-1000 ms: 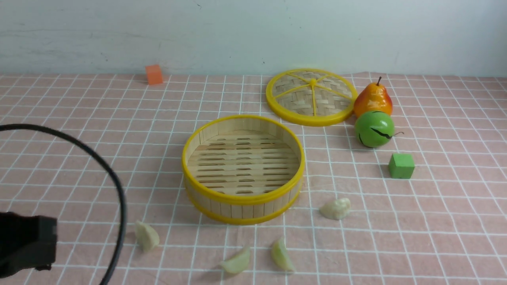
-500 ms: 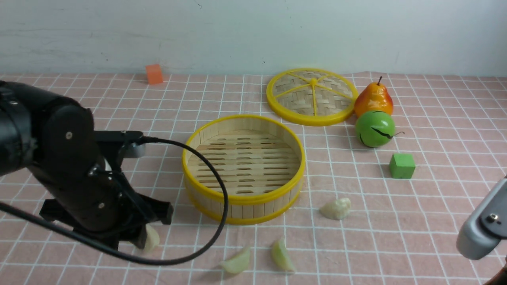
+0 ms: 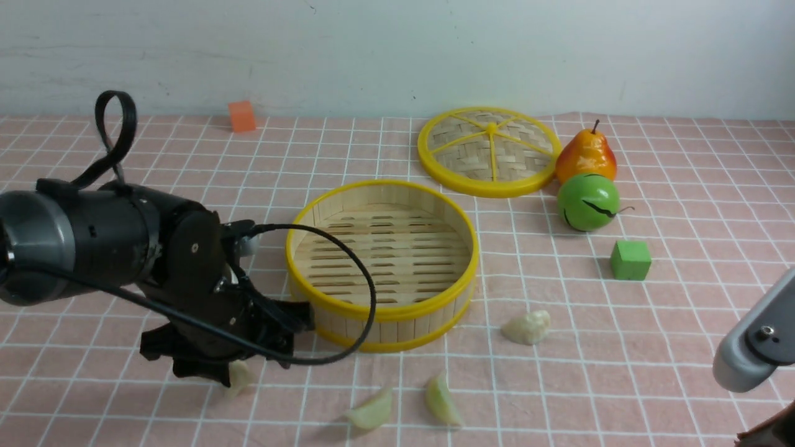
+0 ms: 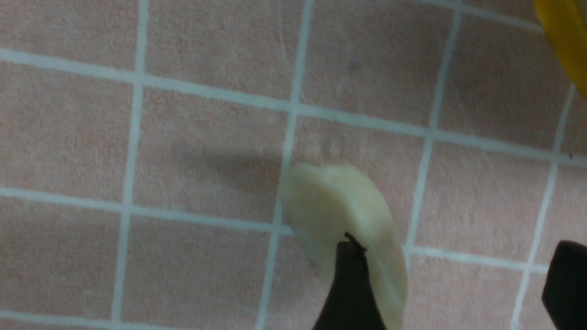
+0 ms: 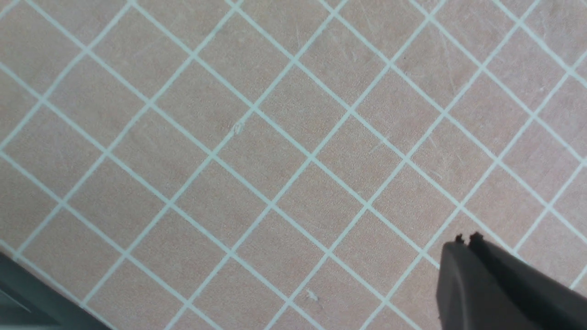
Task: Put the dumplings into the steamer on the table with the pink tablecloth.
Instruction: 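Reach for and grasp a dumpling on the table with the left gripper, then place the dumpling into the bamboo steamer basket with the left gripper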
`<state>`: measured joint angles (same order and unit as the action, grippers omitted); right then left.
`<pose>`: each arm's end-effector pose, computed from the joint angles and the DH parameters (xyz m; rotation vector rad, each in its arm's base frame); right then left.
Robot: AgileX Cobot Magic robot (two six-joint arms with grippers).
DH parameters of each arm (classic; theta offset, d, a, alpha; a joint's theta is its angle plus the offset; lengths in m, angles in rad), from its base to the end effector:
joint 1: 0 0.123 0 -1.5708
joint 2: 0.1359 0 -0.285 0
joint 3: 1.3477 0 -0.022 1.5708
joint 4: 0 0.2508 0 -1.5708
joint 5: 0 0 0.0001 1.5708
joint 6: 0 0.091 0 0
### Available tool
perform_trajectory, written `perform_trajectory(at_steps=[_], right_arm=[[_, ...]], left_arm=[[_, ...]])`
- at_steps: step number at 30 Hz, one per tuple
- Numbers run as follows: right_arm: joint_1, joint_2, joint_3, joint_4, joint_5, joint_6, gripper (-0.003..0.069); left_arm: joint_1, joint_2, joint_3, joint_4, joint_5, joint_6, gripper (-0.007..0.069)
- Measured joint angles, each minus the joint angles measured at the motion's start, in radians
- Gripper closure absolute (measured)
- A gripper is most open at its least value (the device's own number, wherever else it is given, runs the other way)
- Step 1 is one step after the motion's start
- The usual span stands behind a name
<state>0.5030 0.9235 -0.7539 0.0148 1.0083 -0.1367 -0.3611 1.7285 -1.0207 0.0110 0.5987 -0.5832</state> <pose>0.1346 0.0753 0.2921 -0.8330 2.5354 0.1379 0.3094 -0.1163 0.1824 -0.3010 2.8008 -0.2177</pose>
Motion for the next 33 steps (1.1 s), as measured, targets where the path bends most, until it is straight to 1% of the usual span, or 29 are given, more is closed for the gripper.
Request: perform_trajectory(at_steps=[2, 6, 8, 12, 14, 15, 16, 18, 19, 21, 24, 26, 27, 30, 31, 33], right_arm=[[0.0, 0.0, 0.0, 0.014, 0.0, 0.0, 0.0659], [0.0, 0.0, 0.0, 0.029, 0.0, 0.0, 0.0659], [0.0, 0.0, 0.0, 0.03, 0.0, 0.0, 0.0659], [0.0, 0.0, 0.0, 0.031, -0.001, 0.0, 0.0658], [0.0, 0.0, 0.0, 0.031, -0.007, 0.0, 0.0655], [0.0, 0.0, 0.0, 0.031, -0.007, 0.0, 0.0655], [0.0, 0.0, 0.0, 0.031, -0.009, 0.0, 0.0654], [0.0, 0.0, 0.0, 0.031, -0.009, 0.0, 0.0652], [0.0, 0.0, 0.0, 0.031, -0.009, 0.0, 0.0652], [0.0, 0.0, 0.0, 0.031, -0.011, 0.0, 0.0649], [0.0, 0.0, 0.0, 0.031, -0.015, 0.0, 0.0648], [0.0, 0.0, 0.0, 0.031, -0.016, 0.0, 0.0647], [0.0, 0.0, 0.0, 0.031, -0.021, 0.0, 0.0645], [0.0, 0.0, 0.0, 0.031, -0.038, 0.0, 0.0645], [0.0, 0.0, 0.0, 0.031, -0.039, 0.0, 0.0645], [0.0, 0.002, 0.0, 0.031, -0.057, 0.0, 0.0645]], left_arm=[[0.032, 0.02, -0.009, 0.009, -0.006, -0.031, 0.0125], [0.08, 0.051, -0.014, 0.008, -0.008, -0.044, 0.0136], [0.082, 0.063, -0.014, 0.001, -0.004, -0.037, 0.0139], [0.063, 0.084, -0.023, -0.011, 0.015, 0.017, 0.0141], [0.052, 0.089, -0.027, -0.011, 0.021, 0.037, 0.0171], [0.052, 0.089, -0.027, -0.011, 0.021, 0.037, 0.0171], [0.049, 0.091, -0.028, -0.011, 0.026, 0.042, 0.0235], [0.047, 0.091, -0.034, -0.011, 0.039, 0.056, 0.0327], [0.047, 0.091, -0.034, -0.017, 0.039, 0.058, 0.033], [0.045, 0.091, -0.059, -0.041, 0.085, 0.105, 0.033], [0.04, 0.074, -0.152, -0.068, 0.206, 0.196, 0.033], [0.039, 0.065, -0.198, -0.075, 0.238, 0.223, 0.033], [0.039, 0.053, -0.285, -0.094, 0.279, 0.261, 0.033], [0.039, 0.053, -0.461, -0.137, 0.317, 0.318, 0.033], [0.039, 0.055, -0.472, -0.139, 0.317, 0.321, 0.033], [0.039, 0.101, -0.61, -0.165, 0.331, 0.345, 0.033]])
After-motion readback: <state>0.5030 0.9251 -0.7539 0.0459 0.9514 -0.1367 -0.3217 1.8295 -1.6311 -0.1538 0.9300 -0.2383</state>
